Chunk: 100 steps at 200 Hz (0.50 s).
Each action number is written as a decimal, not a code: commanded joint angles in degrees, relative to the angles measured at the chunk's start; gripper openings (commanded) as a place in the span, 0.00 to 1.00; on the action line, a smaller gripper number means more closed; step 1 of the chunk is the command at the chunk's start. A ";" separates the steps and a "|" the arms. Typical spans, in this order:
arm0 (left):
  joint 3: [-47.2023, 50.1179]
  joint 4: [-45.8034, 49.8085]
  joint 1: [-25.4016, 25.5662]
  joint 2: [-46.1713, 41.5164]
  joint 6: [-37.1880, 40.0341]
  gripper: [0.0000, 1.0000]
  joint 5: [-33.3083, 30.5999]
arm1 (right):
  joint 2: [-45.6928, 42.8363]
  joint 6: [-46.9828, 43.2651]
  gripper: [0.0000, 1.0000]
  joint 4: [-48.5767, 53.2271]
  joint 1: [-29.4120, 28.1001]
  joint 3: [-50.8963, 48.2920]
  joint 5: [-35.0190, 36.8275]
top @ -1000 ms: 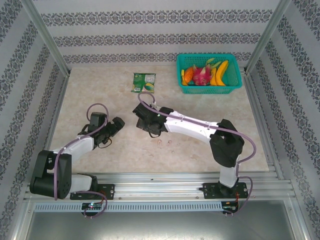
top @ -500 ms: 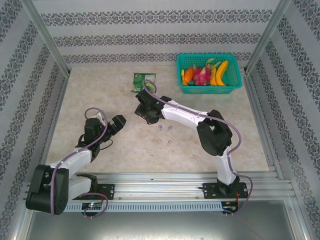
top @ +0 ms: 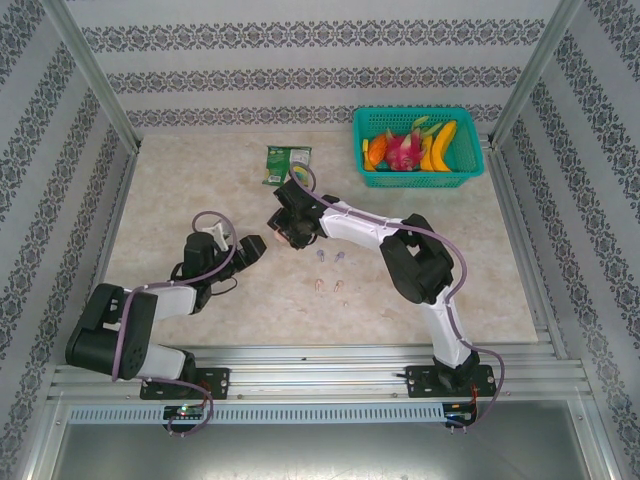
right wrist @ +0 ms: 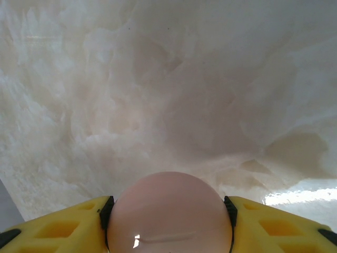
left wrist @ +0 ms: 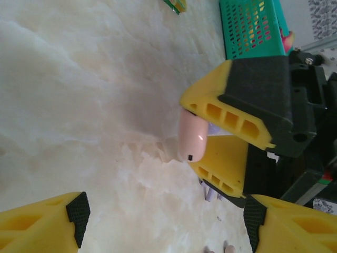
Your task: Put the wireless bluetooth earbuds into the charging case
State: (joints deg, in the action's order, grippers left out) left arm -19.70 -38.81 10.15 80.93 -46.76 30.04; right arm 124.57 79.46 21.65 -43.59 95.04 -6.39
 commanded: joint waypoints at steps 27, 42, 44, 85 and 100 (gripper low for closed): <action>-3.41 -6.61 3.57 5.78 2.06 0.76 -0.04 | 0.74 3.13 0.55 -2.09 0.70 2.09 -2.13; -3.80 -7.73 4.22 7.41 1.92 0.75 -0.59 | 0.48 3.58 0.55 -2.32 0.73 2.03 -2.53; -3.84 -7.81 4.29 7.58 1.93 0.75 -0.66 | 0.45 3.66 0.55 -2.38 0.73 2.00 -2.54; -4.07 -9.58 5.76 9.57 1.39 0.69 -4.27 | -0.60 4.90 0.55 -3.46 0.67 1.02 -3.11; -4.05 -9.93 6.06 9.72 1.32 0.68 -5.70 | -0.91 5.09 0.55 -3.65 0.60 0.68 -3.22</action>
State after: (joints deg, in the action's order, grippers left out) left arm -22.68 -44.23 15.22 89.91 -46.04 27.44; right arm 125.03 83.07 19.05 -43.59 95.53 -8.71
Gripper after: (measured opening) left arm 0.685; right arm 0.548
